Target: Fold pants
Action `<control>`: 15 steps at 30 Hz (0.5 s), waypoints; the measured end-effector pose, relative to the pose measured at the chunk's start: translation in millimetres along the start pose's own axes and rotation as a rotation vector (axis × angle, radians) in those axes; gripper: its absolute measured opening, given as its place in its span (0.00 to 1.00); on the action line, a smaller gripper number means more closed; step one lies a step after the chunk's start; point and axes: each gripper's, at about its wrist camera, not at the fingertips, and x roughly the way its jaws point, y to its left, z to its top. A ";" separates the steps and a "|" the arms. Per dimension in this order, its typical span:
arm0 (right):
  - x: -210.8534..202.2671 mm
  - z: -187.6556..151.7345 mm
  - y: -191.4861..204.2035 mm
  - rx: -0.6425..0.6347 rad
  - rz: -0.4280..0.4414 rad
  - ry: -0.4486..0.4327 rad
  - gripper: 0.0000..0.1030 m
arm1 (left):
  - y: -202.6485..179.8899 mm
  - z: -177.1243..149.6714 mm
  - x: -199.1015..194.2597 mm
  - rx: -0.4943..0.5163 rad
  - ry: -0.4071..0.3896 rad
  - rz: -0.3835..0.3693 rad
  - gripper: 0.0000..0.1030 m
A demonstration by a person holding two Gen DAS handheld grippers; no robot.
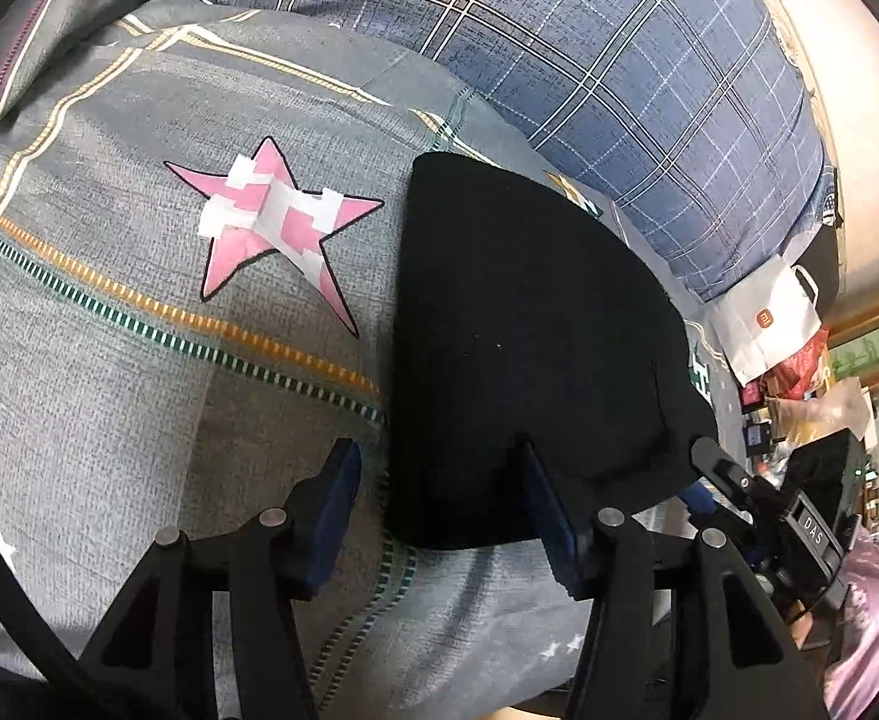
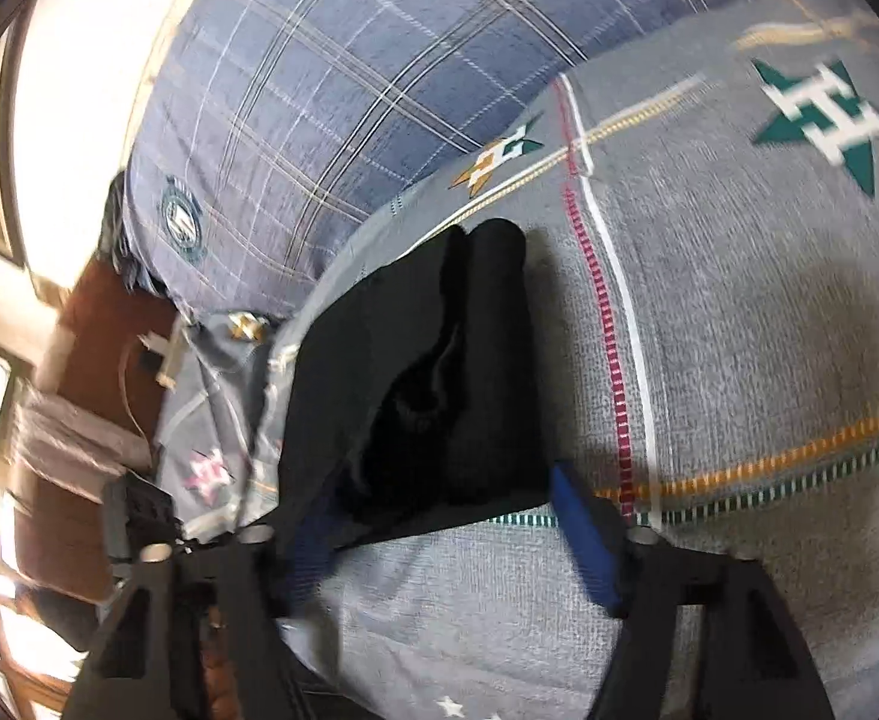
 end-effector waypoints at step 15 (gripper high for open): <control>9.6 -10.9 0.7 -0.036 -0.111 -0.012 0.35 | -18.3 -4.9 13.7 0.069 -0.018 0.049 0.42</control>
